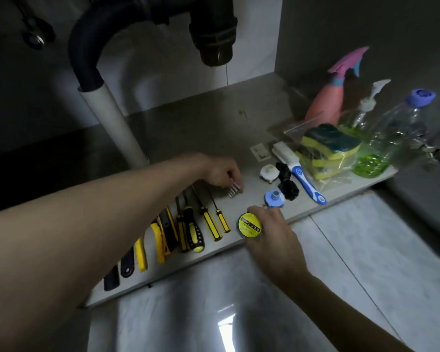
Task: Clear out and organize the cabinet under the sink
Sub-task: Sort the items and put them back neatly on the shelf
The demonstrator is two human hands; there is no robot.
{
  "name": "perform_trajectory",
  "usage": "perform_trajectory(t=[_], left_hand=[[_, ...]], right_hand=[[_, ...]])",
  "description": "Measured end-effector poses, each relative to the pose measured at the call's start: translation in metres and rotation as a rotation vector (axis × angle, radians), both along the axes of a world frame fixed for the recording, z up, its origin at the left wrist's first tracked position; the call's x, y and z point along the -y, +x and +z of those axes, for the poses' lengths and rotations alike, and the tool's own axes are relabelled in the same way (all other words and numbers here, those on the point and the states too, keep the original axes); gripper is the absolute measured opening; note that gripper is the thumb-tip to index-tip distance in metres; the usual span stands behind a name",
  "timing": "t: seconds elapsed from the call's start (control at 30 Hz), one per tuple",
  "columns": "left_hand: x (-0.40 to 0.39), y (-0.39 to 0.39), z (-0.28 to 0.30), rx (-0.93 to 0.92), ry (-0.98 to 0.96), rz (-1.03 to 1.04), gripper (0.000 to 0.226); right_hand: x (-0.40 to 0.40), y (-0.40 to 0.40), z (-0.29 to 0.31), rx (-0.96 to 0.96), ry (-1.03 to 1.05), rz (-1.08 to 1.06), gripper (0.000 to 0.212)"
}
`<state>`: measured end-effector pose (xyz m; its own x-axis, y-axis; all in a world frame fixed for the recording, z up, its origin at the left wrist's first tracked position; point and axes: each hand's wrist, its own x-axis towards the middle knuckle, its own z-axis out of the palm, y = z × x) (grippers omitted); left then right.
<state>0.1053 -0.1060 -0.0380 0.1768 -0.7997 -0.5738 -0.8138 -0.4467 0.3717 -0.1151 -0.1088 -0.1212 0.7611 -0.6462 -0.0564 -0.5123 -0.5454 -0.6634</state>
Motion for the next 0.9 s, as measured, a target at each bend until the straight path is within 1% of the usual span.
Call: perform_trajectory(t=[0.1, 0.17, 0.27, 0.37, 0.53, 0.6, 0.9], left_hand=[[0.005, 0.004, -0.007, -0.006, 0.062, -0.049, 0.037], [0.006, 0.005, -0.011, -0.030, 0.052, -0.062, 0.037], [0.005, 0.007, -0.017, -0.046, -0.018, -0.051, 0.029], [-0.002, 0.009, -0.022, -0.061, -0.133, 0.018, 0.021], [-0.016, 0.007, -0.033, 0.047, -0.303, 0.061, 0.019], [-0.019, 0.006, -0.034, 0.056, -0.343, 0.054, 0.017], [-0.027, -0.004, -0.033, 0.085, -0.333, 0.021, 0.022]], right_hand=[[-0.005, 0.004, 0.000, 0.033, 0.002, -0.025, 0.047], [-0.007, 0.006, 0.001, 0.055, 0.011, -0.035, 0.046], [-0.008, 0.006, -0.001, 0.067, 0.011, -0.033, 0.046], [-0.009, 0.005, 0.000, 0.066, 0.005, -0.047, 0.043], [-0.007, 0.011, 0.003, 0.084, -0.002, -0.084, 0.034], [-0.007, 0.014, 0.003, 0.079, -0.009, -0.087, 0.032], [-0.009, 0.012, 0.001, 0.072, -0.014, -0.085, 0.033]])
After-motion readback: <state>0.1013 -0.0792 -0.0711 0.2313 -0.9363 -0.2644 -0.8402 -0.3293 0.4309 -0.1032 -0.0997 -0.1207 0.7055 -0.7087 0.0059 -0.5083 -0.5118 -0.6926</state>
